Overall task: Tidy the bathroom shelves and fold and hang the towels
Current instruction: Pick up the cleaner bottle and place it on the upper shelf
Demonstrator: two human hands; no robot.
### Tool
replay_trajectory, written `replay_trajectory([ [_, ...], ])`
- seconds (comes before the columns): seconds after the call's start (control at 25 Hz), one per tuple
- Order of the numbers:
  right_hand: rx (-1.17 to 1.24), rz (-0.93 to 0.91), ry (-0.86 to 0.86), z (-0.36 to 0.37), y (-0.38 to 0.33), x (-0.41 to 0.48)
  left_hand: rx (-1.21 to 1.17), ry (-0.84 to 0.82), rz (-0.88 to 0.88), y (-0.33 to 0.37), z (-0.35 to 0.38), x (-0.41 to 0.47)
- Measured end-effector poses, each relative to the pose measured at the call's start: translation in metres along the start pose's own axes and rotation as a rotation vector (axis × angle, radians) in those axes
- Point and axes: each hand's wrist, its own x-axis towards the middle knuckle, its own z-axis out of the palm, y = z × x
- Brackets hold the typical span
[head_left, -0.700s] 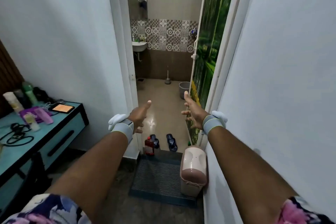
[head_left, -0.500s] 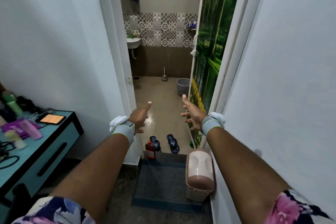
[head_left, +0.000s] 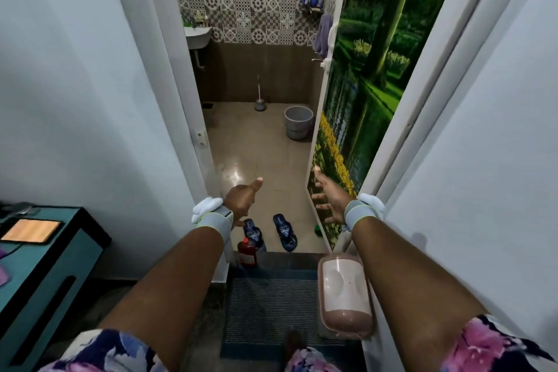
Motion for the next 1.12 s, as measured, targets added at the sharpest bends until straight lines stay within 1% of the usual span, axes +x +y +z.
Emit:
replay_trajectory([
  [0.2,-0.014,0.053,0.014,-0.016,-0.048,0.126,0.051,-0.040,-0.054,0.045,0.004,0.125],
  [0.32,-0.041,0.054,-0.010,-0.024,-0.100,0.205,0.028,-0.013,-0.055,0.087,-0.001,0.201],
  [0.4,-0.057,0.058,-0.043,-0.030,-0.152,0.267,0.023,0.032,-0.078,0.125,-0.006,0.263],
  [0.56,-0.093,0.004,-0.035,-0.037,-0.221,0.342,-0.024,0.080,-0.083,0.169,-0.015,0.346],
  [0.64,-0.133,0.020,-0.048,-0.035,-0.244,0.377,-0.062,0.078,-0.120,0.179,-0.016,0.381],
  [0.72,-0.179,0.047,-0.100,-0.030,-0.257,0.400,-0.077,0.074,-0.172,0.183,-0.017,0.408],
  [0.84,-0.254,0.059,-0.178,-0.019,-0.286,0.441,-0.062,0.114,-0.220,0.193,-0.017,0.464],
  [0.92,-0.312,0.025,-0.211,-0.015,-0.311,0.470,-0.054,0.147,-0.191,0.212,-0.018,0.501],
  [1.04,-0.378,-0.052,-0.201,-0.010,-0.356,0.534,-0.074,0.166,-0.109,0.246,-0.021,0.566],
  [1.12,-0.427,-0.114,-0.207,0.005,-0.394,0.594,-0.099,0.193,-0.080,0.260,-0.033,0.618],
])
